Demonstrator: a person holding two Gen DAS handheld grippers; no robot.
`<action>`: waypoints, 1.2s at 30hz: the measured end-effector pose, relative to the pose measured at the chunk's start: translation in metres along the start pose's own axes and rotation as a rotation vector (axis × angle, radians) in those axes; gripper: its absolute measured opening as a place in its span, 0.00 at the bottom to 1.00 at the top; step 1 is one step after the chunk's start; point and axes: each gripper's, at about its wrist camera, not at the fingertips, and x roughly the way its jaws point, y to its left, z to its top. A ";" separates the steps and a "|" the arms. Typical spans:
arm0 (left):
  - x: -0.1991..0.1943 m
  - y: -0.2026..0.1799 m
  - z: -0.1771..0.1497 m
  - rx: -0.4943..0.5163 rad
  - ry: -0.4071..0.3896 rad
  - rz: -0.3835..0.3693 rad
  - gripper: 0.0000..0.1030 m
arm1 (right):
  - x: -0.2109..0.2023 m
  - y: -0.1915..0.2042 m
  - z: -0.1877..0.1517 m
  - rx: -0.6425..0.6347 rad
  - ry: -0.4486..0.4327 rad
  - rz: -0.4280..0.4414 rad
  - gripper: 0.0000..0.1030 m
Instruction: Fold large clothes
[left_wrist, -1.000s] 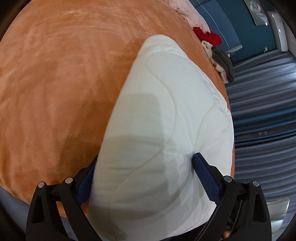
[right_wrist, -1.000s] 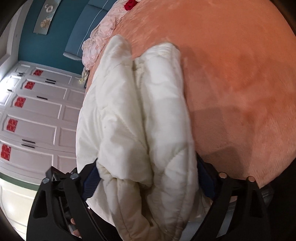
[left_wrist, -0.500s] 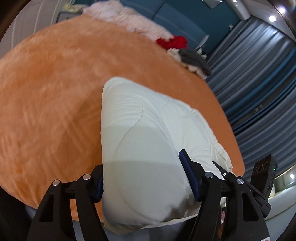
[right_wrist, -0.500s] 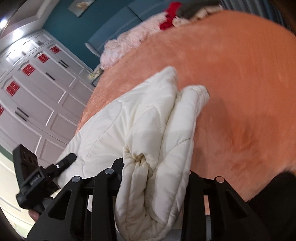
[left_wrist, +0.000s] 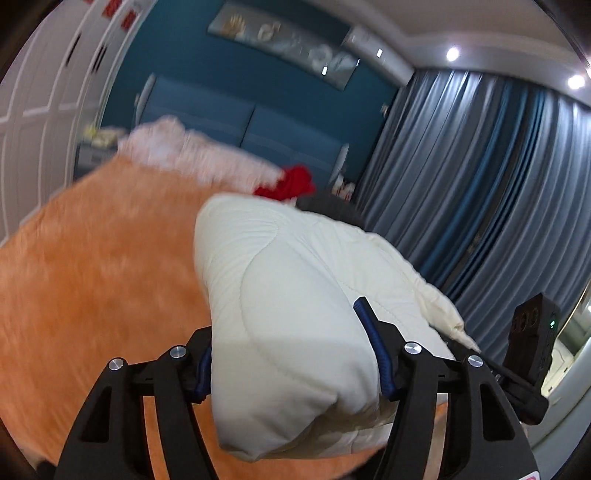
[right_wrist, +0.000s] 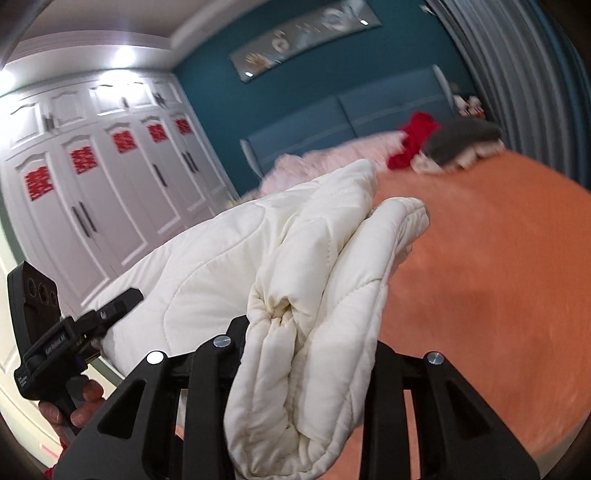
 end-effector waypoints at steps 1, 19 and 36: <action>-0.005 -0.002 0.012 0.013 -0.032 -0.007 0.60 | 0.001 0.006 0.010 -0.008 -0.014 0.017 0.28; 0.034 0.073 0.106 0.122 -0.202 0.006 0.60 | 0.117 0.049 0.095 -0.133 -0.077 0.103 0.28; 0.209 0.237 0.015 -0.020 0.042 0.121 0.60 | 0.331 -0.044 -0.022 -0.015 0.223 0.040 0.28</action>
